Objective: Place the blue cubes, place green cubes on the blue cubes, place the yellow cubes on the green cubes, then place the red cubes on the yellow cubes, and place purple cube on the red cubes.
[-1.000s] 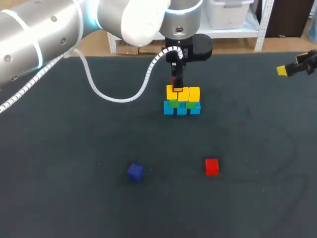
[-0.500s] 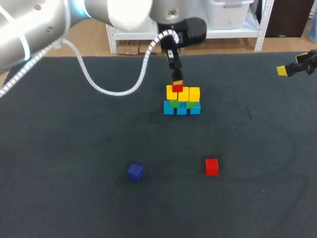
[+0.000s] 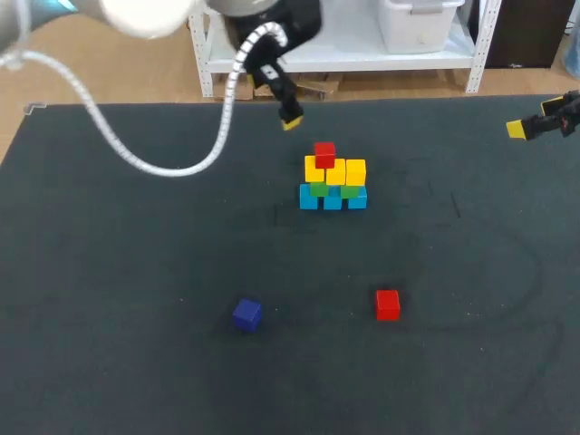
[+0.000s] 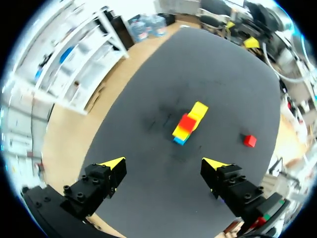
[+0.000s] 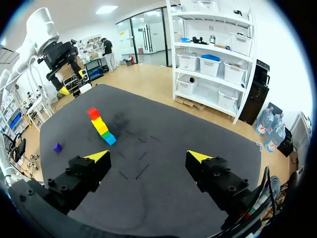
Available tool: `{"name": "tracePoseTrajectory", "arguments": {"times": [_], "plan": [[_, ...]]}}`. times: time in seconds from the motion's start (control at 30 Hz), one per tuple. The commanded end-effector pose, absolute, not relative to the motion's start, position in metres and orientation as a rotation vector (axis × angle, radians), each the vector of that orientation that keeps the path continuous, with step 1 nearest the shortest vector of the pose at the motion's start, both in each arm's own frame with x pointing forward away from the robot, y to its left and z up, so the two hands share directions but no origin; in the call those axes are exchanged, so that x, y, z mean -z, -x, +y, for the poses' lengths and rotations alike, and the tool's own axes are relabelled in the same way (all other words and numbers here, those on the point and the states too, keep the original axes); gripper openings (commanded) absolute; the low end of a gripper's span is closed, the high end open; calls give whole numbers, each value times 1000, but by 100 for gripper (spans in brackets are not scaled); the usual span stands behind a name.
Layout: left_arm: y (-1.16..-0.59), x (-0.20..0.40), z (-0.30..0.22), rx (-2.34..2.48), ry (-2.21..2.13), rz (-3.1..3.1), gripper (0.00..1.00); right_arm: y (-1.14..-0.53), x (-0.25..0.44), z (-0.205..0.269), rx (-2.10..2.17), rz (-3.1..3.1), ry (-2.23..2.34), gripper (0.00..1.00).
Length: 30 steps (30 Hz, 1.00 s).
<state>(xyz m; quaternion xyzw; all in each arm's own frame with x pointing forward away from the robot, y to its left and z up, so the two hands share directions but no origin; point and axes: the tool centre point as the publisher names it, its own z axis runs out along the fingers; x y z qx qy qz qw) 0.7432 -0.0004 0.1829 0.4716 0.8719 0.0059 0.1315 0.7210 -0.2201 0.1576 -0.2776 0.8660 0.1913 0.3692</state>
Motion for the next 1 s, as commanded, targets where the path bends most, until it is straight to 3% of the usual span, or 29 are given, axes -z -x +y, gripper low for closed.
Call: {"name": "tracePoseTrajectory", "arguments": {"times": [0.03, 0.3, 1.0], "plan": [[-714, -176, 48, 91, -1089, 2409, 100, -722, -157, -221, -495, 2220, 715, 100], [-688, -169, 86, 104, -851, 2366, 100, -722, -157, -221, -495, 2220, 715, 100], [-647, -145, 118, 189, -520, 2220, 100, -722, -157, -221, -495, 2220, 715, 100]]}}
